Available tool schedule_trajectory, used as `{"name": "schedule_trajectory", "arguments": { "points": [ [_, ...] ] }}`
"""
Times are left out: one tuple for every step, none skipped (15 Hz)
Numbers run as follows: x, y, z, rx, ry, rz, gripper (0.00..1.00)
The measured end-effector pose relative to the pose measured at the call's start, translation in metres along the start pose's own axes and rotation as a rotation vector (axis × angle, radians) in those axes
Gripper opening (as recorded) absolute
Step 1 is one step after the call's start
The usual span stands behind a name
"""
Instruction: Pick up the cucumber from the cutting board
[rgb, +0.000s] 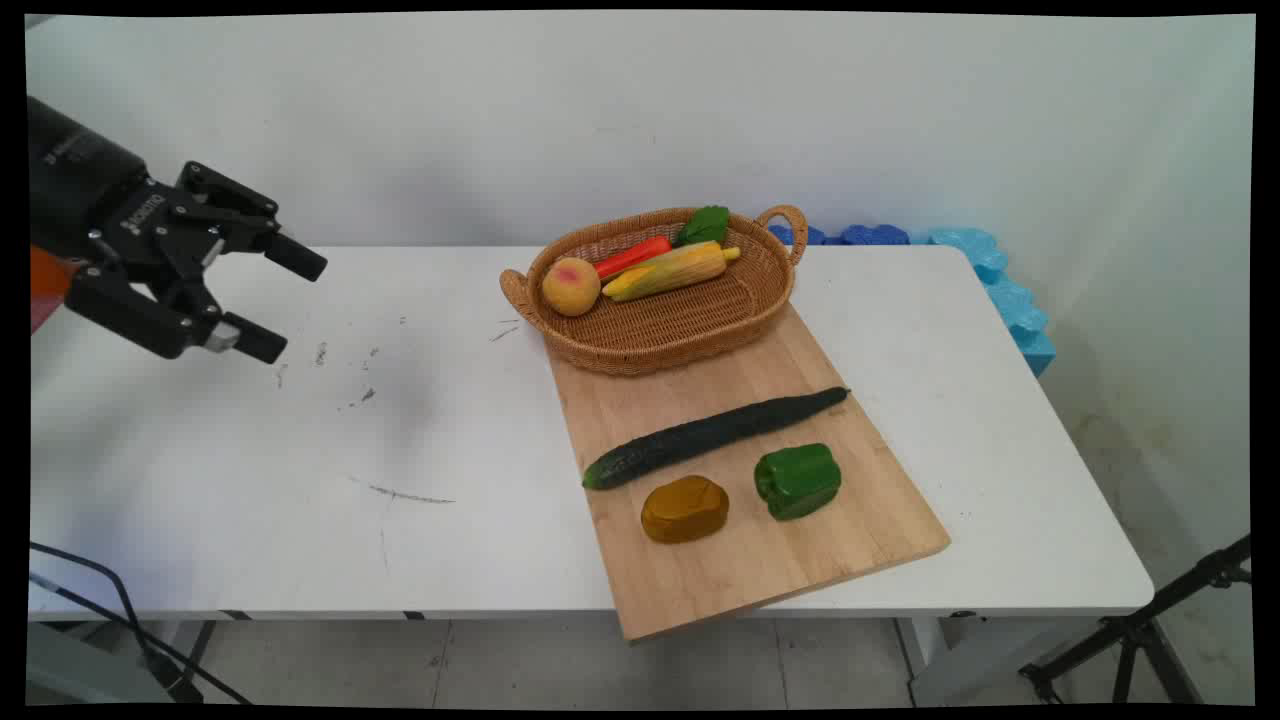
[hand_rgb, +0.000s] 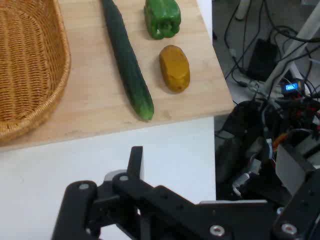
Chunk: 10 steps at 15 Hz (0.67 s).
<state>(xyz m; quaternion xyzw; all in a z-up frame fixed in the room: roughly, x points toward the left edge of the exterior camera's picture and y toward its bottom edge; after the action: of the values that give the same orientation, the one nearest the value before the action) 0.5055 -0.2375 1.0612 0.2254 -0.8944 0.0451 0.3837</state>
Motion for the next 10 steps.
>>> {"name": "schedule_trajectory", "arguments": {
  "points": [
    [0.002, -0.001, 0.002, 0.005, 0.000, -0.005, 1.00],
    [0.003, -0.001, 0.004, 0.010, 0.001, -0.008, 1.00],
    [0.007, -0.003, 0.008, 0.016, 0.001, -0.013, 1.00],
    [0.010, -0.004, 0.011, 0.023, 0.000, -0.018, 1.00],
    [0.016, -0.005, 0.017, 0.032, -0.004, -0.024, 1.00],
    [0.020, -0.006, 0.022, 0.039, -0.007, -0.030, 1.00],
    [0.027, -0.007, 0.030, 0.049, -0.014, -0.039, 1.00],
    [0.034, -0.008, 0.042, 0.060, -0.022, -0.054, 1.00],
    [0.042, -0.009, 0.055, 0.071, -0.032, -0.072, 1.00],
    [0.049, -0.010, 0.067, 0.081, -0.042, -0.089, 1.00]
  ]
}}
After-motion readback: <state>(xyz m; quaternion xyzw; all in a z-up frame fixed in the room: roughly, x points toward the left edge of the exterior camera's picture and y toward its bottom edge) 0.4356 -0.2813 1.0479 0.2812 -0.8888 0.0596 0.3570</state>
